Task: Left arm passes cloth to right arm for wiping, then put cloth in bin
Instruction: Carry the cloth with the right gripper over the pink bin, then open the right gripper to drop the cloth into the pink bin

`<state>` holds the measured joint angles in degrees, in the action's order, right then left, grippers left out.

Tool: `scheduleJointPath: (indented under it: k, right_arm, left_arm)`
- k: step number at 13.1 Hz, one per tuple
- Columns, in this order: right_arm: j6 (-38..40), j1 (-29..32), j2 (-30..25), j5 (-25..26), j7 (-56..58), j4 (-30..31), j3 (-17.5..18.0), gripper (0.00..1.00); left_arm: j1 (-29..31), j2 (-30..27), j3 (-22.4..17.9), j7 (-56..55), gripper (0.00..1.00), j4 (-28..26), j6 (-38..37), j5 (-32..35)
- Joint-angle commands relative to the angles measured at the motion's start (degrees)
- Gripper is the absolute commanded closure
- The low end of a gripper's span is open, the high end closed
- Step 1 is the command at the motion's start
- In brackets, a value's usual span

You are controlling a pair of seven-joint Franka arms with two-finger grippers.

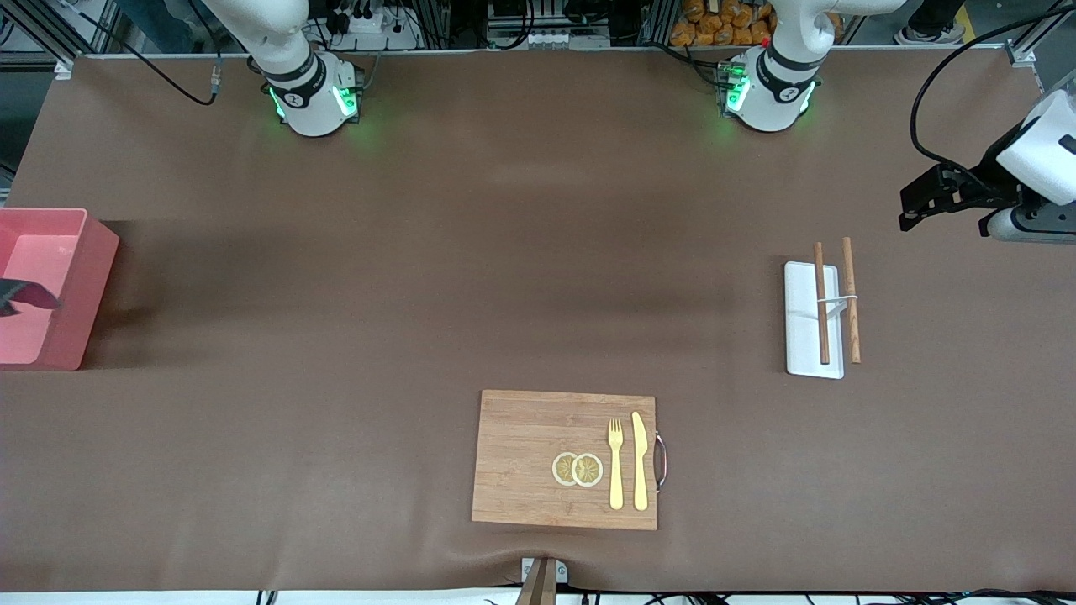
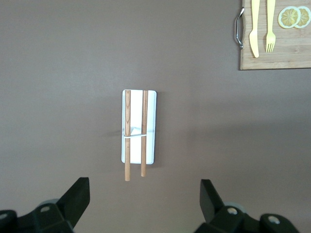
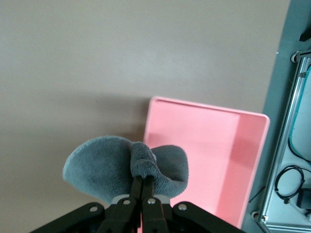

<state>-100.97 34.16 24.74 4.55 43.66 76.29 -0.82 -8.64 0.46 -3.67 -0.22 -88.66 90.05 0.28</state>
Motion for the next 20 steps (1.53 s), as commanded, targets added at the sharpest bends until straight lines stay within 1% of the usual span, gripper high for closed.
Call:
scheduleJointPath:
  k: [1,3,5,6,7,8,11,13,15,16,17,18,20]
  right_arm:
    - [-3.77,4.15,6.61,1.34,5.54,-2.29,1.35,1.0]
    - [-9.65,6.26,12.67,1.25,9.15,-2.2,1.44,1.0]
    - [-14.58,8.02,15.76,0.55,11.96,-1.85,1.44,1.0]
    - [-15.39,8.2,16.56,0.55,13.46,-1.85,1.44,1.0]
    - [-15.31,7.85,16.65,0.55,13.3,-1.85,1.44,0.55]
    - [-15.31,8.11,16.57,0.11,13.56,-1.85,1.44,0.01]
    - [-14.17,8.38,15.69,-3.66,13.91,-2.11,1.96,0.0]
    - [-8.31,7.24,14.55,-3.5,13.65,-3.25,3.01,0.0]
    - [-3.72,5.22,10.78,-3.76,13.38,-3.96,4.33,0.0]
    - [-2.57,4.26,9.81,-3.85,13.3,-3.87,5.56,0.0]
    - [-1.52,3.03,8.93,-4.72,11.9,-3.7,7.13,0.0]
    - [-1.16,1.1,8.31,-5.42,7.63,-3.61,8.19,0.0]
    - [0.77,-4.34,6.73,-5.43,-2.74,-3.43,8.64,0.0]
  left_arm:
    - [-0.06,-0.2,0.15,0.48,0.0,-0.28,0.57,0.42]
    - [-0.15,-0.2,0.15,0.22,0.0,-0.37,1.01,0.42]
    - [-0.15,-0.11,0.15,-0.49,0.0,-0.46,1.27,0.51]
    - [-0.06,-0.02,0.15,-0.57,0.0,-0.54,1.97,0.51]
    - [0.02,-0.02,0.15,-0.57,0.0,-0.81,2.58,0.51]
    - [0.02,-0.02,0.15,-0.49,0.0,-0.81,2.59,0.51]
    - [0.02,-0.02,0.15,-0.49,0.0,-0.9,2.68,0.51]
    - [0.02,0.07,0.15,-0.49,0.0,-0.98,2.59,0.6]
    - [0.02,0.07,0.15,-0.49,0.0,-0.98,2.59,0.69]
    - [0.02,0.15,0.07,-0.49,0.0,-0.98,2.59,0.86]
    - [0.02,0.16,0.06,-0.49,0.0,-0.98,2.59,0.86]
    - [0.02,0.16,0.06,-0.49,0.0,-1.07,2.5,0.95]
    - [0.02,0.24,0.07,-0.49,0.0,-0.98,2.5,0.95]
